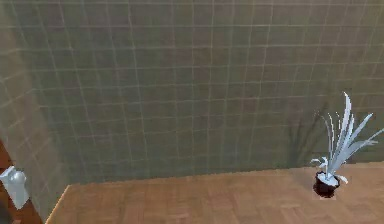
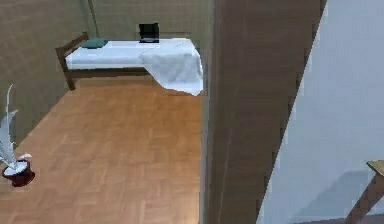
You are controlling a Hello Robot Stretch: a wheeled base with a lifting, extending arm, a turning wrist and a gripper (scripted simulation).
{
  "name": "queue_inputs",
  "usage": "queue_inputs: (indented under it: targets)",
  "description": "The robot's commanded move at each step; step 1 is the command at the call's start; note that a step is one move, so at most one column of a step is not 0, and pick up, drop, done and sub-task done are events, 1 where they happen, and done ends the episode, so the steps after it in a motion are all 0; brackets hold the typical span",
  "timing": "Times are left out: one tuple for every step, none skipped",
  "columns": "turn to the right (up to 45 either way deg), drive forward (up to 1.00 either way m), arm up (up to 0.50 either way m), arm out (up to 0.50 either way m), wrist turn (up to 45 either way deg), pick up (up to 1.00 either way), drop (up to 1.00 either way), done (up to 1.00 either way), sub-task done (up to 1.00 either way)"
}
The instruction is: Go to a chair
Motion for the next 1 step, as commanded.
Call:
queue_inputs:
  targets:
    - [0.0,0.55,0.00,0.00,0.0,0.00,0.00,0.00,0.00]
